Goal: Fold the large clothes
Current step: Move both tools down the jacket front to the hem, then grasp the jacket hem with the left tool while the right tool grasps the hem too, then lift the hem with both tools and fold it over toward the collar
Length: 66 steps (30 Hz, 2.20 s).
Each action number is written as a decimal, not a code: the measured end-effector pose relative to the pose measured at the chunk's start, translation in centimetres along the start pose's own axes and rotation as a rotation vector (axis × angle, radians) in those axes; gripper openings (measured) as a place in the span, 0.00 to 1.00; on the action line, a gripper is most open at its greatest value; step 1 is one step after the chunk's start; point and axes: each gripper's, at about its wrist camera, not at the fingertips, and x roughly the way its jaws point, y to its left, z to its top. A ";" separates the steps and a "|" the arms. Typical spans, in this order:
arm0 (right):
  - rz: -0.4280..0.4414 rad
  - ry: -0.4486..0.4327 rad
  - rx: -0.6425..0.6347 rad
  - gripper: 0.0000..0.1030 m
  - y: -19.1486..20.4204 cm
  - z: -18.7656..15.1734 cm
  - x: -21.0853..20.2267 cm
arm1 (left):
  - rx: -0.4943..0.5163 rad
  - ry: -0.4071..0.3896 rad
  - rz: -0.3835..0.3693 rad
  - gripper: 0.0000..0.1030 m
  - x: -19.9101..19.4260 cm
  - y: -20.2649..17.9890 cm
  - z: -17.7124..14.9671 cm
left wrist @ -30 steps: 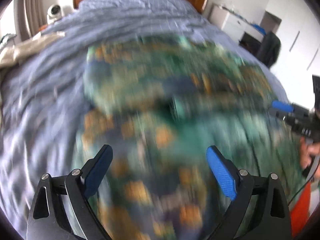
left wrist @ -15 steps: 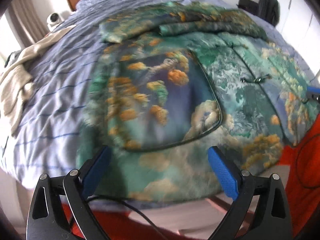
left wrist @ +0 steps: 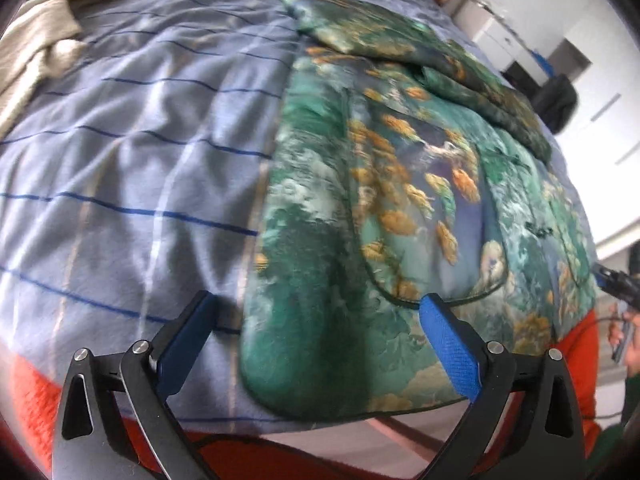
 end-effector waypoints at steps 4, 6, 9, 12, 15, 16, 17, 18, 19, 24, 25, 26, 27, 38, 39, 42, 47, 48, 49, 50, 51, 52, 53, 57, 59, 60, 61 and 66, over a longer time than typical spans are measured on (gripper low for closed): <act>0.092 0.061 -0.013 0.78 -0.6 -0.7 1.7 | -0.017 0.018 -0.137 0.89 0.2 -0.4 0.0; 0.145 0.061 -0.031 0.77 -0.1 -0.5 2.1 | -0.016 0.039 -0.111 0.78 0.6 -0.9 0.0; 0.242 0.115 -0.053 0.50 1.4 -0.2 3.1 | 0.032 0.065 -0.053 0.43 0.3 -2.0 0.0; 0.167 0.138 -0.153 0.20 3.3 -0.2 3.1 | 0.011 0.065 -0.058 0.14 -0.7 -2.3 0.5; 0.192 0.124 -0.146 0.16 4.6 0.6 1.9 | -0.022 0.037 -0.097 0.09 -2.2 -2.5 1.2; 0.200 0.111 -0.155 0.15 5.1 0.8 1.2 | -0.022 0.027 -0.104 0.09 -2.7 -2.5 1.2; 0.209 0.098 -0.163 0.15 5.5 1.0 0.5 | -0.023 0.018 -0.116 0.09 -3.3 -2.7 1.3; 0.213 0.085 -0.173 0.15 6.0 1.1 -0.4 | -0.026 0.006 -0.135 0.09 -4.2 -2.8 1.2; 0.212 0.079 -0.179 0.15 6.2 1.2 -0.9 | -0.029 -0.001 -0.144 0.09 -4.6 -2.8 1.2; 0.214 0.090 -0.187 0.15 6.3 -0.2 -3.1 | -0.013 0.039 -0.125 0.09 -5.7 -3.1 -1.4; 0.216 0.104 -0.176 0.15 6.0 -1.0 -3.5 | -0.016 0.054 -0.121 0.09 -6.1 -2.7 -2.2; 0.220 0.115 -0.166 0.15 6.0 -1.7 -3.6 | -0.025 0.074 -0.122 0.09 -6.2 -2.4 -3.2; 0.227 0.129 -0.153 0.13 5.7 -2.5 -3.8 | -0.036 0.091 -0.125 0.09 -6.4 -2.1 -3.9; 0.467 0.075 0.067 0.11 4.5 -3.9 -7.1 | -0.252 -0.025 -0.360 0.08 -12.1 0.2 -3.3; 0.490 0.044 0.060 0.11 4.9 -2.3 -7.4 | -0.238 -0.090 -0.387 0.08 -13.2 -0.1 -1.0; 0.516 -0.025 0.017 0.11 6.1 2.5 -7.5 | -0.210 -0.224 -0.417 0.08 -14.0 -0.3 4.8; 0.521 -0.130 -0.012 0.11 6.1 11.2 -5.2 | -0.245 -0.318 -0.375 0.08 -9.6 0.7 14.1; 0.513 -0.148 -0.006 0.11 5.5 12.6 -4.7 | -0.258 -0.319 -0.359 0.08 -7.9 1.1 16.2; 0.514 -0.157 0.016 0.11 5.2 14.7 -3.2 | -0.265 -0.310 -0.341 0.08 -6.7 1.3 17.6; 0.516 -0.155 0.037 0.11 5.3 15.9 -1.7 | -0.262 -0.302 -0.314 0.08 -5.4 1.2 18.8; 0.495 -0.156 0.060 0.11 5.1 17.5 0.1 | -0.258 -0.290 -0.277 0.09 -3.7 1.0 20.1; 0.483 -0.149 0.074 0.11 5.2 18.3 1.5 | -0.251 -0.281 -0.246 0.09 -2.5 0.8 20.7; 0.462 -0.133 0.101 0.11 5.0 19.6 3.8 | -0.235 -0.273 -0.203 0.10 -0.9 0.6 21.2; 0.390 -0.100 0.204 0.14 4.2 21.1 10.1 | -0.274 -0.191 -0.148 0.23 4.6 1.6 22.6; 0.397 -0.080 0.275 0.15 3.5 21.0 12.0 | -0.328 -0.156 -0.223 0.46 5.1 2.6 23.0; 0.410 -0.074 0.314 0.17 3.1 21.2 12.6 | -0.347 -0.148 -0.280 0.53 4.7 3.3 23.2; 0.434 -0.069 0.360 0.18 2.7 21.2 12.9 | -0.354 -0.152 -0.313 0.67 3.6 3.5 22.8; 0.542 -0.087 0.391 0.84 2.8 22.4 10.8 | -0.272 -0.289 -0.311 0.97 -2.4 4.9 22.5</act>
